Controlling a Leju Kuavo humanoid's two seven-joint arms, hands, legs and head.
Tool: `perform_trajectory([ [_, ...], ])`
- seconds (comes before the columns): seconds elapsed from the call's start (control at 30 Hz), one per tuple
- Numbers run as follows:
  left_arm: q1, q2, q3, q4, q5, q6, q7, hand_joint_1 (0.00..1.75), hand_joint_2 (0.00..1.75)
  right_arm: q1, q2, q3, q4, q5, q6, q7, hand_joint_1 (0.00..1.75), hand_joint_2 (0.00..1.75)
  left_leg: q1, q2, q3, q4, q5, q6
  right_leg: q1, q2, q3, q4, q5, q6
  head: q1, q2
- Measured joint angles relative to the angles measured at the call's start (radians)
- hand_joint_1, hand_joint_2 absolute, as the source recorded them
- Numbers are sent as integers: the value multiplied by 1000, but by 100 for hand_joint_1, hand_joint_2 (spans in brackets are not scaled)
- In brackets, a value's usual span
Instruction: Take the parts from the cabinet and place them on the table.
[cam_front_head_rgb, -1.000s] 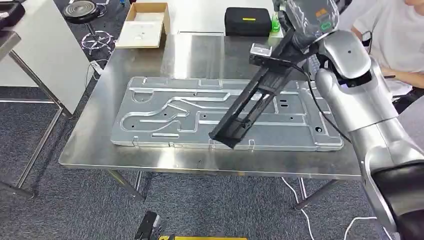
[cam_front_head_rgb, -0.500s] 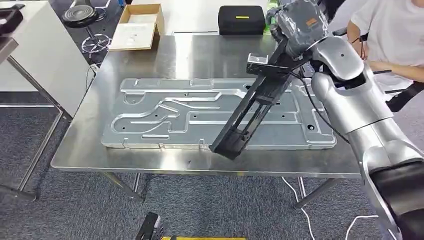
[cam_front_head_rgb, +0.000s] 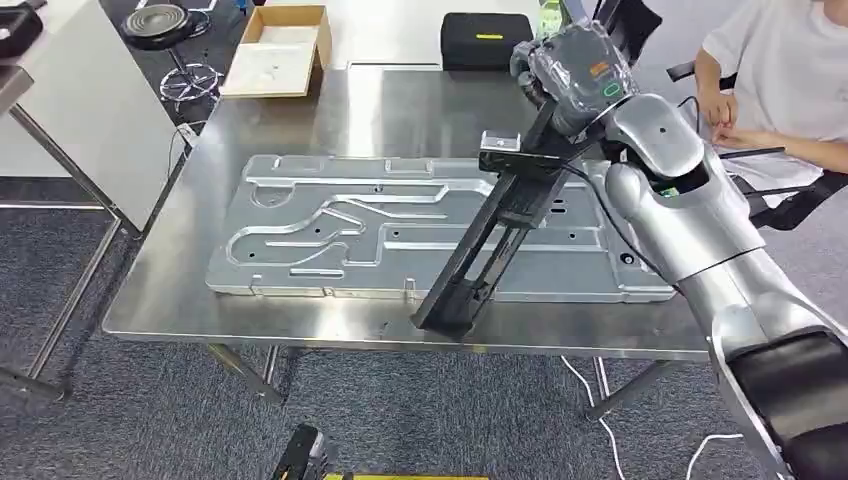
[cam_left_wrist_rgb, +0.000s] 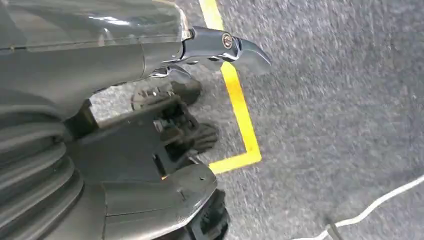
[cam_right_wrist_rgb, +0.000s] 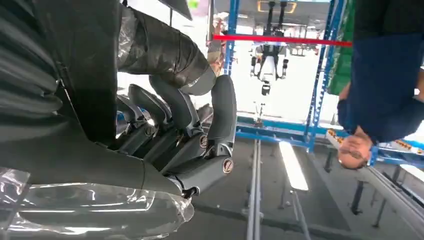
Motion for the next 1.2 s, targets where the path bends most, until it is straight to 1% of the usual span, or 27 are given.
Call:
perform_trajectory([
  [0.03,0,0,0,0,0,0,0,0,175,0,0,3,-3,0,0,0,175,175,4,1,5,-14,7,9,5,0,5,-6,3,11,0,0],
  [0.07,0,0,0,0,0,0,0,0,175,1,0,3,-5,0,0,0,175,175,12,2,13,-25,14,13,2,0,2,-5,-3,12,0,0],
  [0.1,-2,-1,0,0,0,-2,0,0,175,-1,0,6,-6,-13,2,-8,175,175,10,5,17,-31,17,21,0,-1,-80,181,-108,20,1,0],
  [0.13,-1,-1,0,0,0,-3,0,0,175,7,-1,7,-6,-24,8,-11,175,175,9,5,16,-31,17,22,0,-1,-124,268,-137,24,1,0],
  [0.17,0,0,0,0,0,-3,0,0,175,12,-2,9,-6,-28,13,-15,175,175,9,4,16,-29,16,23,0,-1,-140,295,-132,25,1,0],
  [0.2,1,0,0,0,-1,-4,1,0,175,16,-2,13,-6,-31,14,-18,175,175,9,4,16,-27,15,23,-1,-1,-130,268,-104,25,1,0],
  [0.27,0,-1,0,0,-2,-5,1,0,175,16,-2,16,-9,-38,15,-26,175,175,9,1,16,-17,8,18,-4,-4,-56,114,-16,24,1,0],
  [0.3,0,-1,0,0,-2,-5,1,0,175,16,-2,16,-13,-41,15,-29,175,175,9,1,16,-10,2,15,-5,-7,-14,30,17,21,1,0],
  [0.33,-1,-1,0,0,-2,-5,1,0,175,14,-2,18,-13,-42,16,-32,175,175,1,1,9,-3,-3,8,2,-7,-3,9,-4,17,1,0],
  [0.43,-2,-1,-1,0,-3,-6,3,0,175,17,-1,22,-14,-42,13,-38,175,175,3,1,8,-5,-1,-3,6,-3,-9,7,0,1,0,0],
  [0.5,-2,-1,-1,0,-2,-6,4,0,175,17,-2,21,-14,-29,-3,-29,175,175,5,1,3,7,-14,-15,-4,-4,-3,-3,8,-13,1,0],
  [0.53,-3,-1,-1,0,-1,-7,5,0,175,17,-2,21,-14,-23,-17,-24,175,175,4,0,-10,41,-40,-21,-5,-3,-2,-4,8,-19,0,0],
  [0.6,-3,-1,0,0,0,-8,9,0,175,20,-2,21,-14,-15,-33,-22,175,175,9,0,-76,189,-115,-29,-5,-3,-2,-4,7,-22,0,0],
  [0.63,-2,-1,-1,0,0,-8,9,0,175,23,-3,21,-13,-14,-37,-21,175,175,11,0,-115,269,-142,-33,-4,-3,-3,-4,6,-23,0,0],
  [0.67,-1,-1,-1,0,-2,-7,9,0,175,28,-3,21,-13,-13,-39,-21,175,175,12,1,-134,305,-144,-34,-4,-2,-2,-3,6,-23,0,0],
  [0.7,0,-1,-1,0,-5,-6,7,0,175,32,-3,21,-13,-13,-39,-21,175,175,13,1,-130,290,-123,-34,-4,-2,-2,-3,6,-23,0,0],
  [0.73,-1,-1,-2,0,-10,-6,3,0,175,33,-3,21,-13,-12,-39,-22,175,175,13,1,-107,236,-86,-32,-4,0,-1,-3,3,-22,0,0],
  [0.8,-1,0,-10,0,-19,-5,-6,0,175,33,-3,21,-13,-7,-39,-24,175,175,12,0,-16,47,7,-19,-4,2,6,-2,-4,-15,0,0],
  [0.83,-2,0,-13,0,-21,-5,-9,0,175,33,-3,21,-13,-5,-39,-25,175,175,10,0,5,6,-4,-9,-5,1,7,-3,-6,-12,0,0],
  [0.87,-4,0,-16,0,-21,-5,-11,0,175,31,-5,21,-13,-4,-39,-25,175,175,4,1,14,-11,-13,-6,0,1,6,-2,-9,-4,0,0],
  [0.93,-4,0,-19,0,-22,-5,-11,0,175,33,-5,21,-13,-3,-39,-26,175,175,1,1,14,-18,-12,3,-2,1,13,-4,5,10,0,0],
  [0.97,-3,1,-19,0,-22,-4,-12,0,175,32,-5,21,-13,-3,-39,-26,175,175,5,1,24,-26,-9,10,1,1,15,-1,8,16,1,0],
  [1.03,-4,0,-21,0,-22,-3,-13,0,175,29,-10,20,-13,-3,-39,-26,175,175,8,1,46,-37,-7,20,-6,-1,1,31,-12,22,1,0],
  [1.07,-4,0,-21,0,-22,-2,-14,0,175,27,-9,21,-13,-3,-38,-26,175,175,7,1,49,-37,-10,25,-5,-2,-27,83,-38,26,1,0],
  [1.13,-5,0,-25,0,-22,-2,-15,0,175,31,-11,21,-11,-2,-37,-29,175,175,5,1,58,-36,-17,31,-6,-1,-117,231,-97,31,0,0],
  [1.17,-3,0,-25,0,-22,-1,-15,0,175,35,-12,21,-10,0,-35,-29,175,175,5,0,63,-35,-22,31,-6,-1,-155,281,-103,29,1,0],
  [1.2,-1,0,-25,0,-22,-1,-15,0,175,39,-13,21,-8,1,-35,-30,175,175,5,-1,70,-35,-29,30,-6,-2,-167,277,-83,32,1,0],
])
